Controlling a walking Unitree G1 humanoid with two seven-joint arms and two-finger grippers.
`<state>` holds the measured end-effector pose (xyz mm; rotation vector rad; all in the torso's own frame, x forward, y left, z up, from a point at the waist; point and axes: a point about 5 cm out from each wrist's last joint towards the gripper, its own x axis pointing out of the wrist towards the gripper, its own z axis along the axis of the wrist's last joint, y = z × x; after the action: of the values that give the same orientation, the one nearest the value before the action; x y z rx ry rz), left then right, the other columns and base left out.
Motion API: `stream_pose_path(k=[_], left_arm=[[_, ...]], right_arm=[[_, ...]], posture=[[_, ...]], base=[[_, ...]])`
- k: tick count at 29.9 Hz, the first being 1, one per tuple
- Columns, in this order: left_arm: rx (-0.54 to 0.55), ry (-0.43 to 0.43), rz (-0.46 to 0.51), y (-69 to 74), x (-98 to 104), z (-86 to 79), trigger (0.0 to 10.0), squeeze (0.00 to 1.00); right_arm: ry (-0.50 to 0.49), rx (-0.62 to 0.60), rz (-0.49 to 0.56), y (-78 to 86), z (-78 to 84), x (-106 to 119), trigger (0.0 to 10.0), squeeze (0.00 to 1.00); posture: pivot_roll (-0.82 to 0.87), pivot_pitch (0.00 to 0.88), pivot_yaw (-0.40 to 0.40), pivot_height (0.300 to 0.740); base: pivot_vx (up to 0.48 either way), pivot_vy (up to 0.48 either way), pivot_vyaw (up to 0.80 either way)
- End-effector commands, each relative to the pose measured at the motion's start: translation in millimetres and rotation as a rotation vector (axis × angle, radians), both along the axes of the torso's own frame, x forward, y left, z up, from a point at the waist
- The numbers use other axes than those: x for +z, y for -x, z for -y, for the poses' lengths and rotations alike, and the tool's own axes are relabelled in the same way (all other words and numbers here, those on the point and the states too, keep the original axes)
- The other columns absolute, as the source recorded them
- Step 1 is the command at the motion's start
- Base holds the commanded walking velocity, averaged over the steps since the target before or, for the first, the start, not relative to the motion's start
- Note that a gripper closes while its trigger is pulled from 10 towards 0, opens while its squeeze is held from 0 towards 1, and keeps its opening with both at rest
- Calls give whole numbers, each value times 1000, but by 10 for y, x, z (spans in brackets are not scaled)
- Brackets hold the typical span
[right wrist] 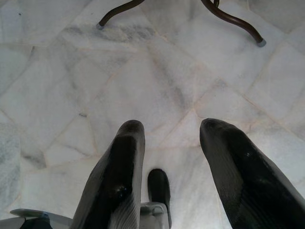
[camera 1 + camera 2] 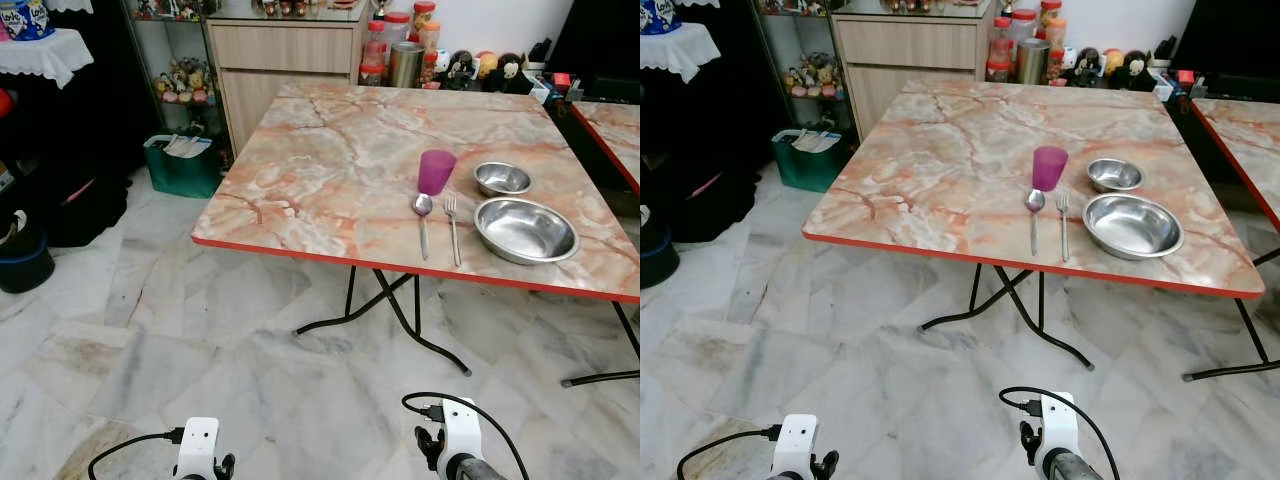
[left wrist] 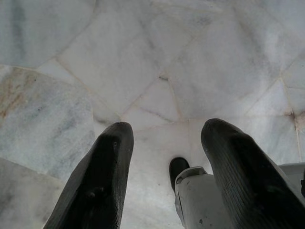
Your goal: Setting the table
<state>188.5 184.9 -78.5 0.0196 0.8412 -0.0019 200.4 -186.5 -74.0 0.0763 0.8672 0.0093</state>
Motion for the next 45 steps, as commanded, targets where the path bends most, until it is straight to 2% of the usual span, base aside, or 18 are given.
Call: stream_pose_path(k=[1,7,18,27,41,45], left_arm=[[15,7,-9,20,-11,-7,10000,0],[21,17,-1,8,-3,-8,10000,0],[25,25,-5,13,-8,4,10000,0],[22,24,-5,14,-8,0,10000,0],[14,21,3,6,-1,-2,10000,0],[-2,13,30,-26,22,4,10000,0]], right_arm=[[-2,-2,-2,6,-3,-3,10000,0],[-3,-3,5,-14,-6,7,10000,0],[0,-14,11,-19,12,13,10000,0],[-5,-8,4,-11,-3,5,10000,0],[-3,-8,22,-31,-11,19,10000,0],[-10,5,84,-118,-12,82,10000,0]], posture=[[74,0,-8,740],[75,0,-8,740],[74,0,-9,740],[77,0,-9,740],[80,0,-8,740],[78,0,-6,740]], base=[[0,0,-688],[0,0,-691],[134,0,0],[0,0,-613],[0,0,0],[0,0,0]])
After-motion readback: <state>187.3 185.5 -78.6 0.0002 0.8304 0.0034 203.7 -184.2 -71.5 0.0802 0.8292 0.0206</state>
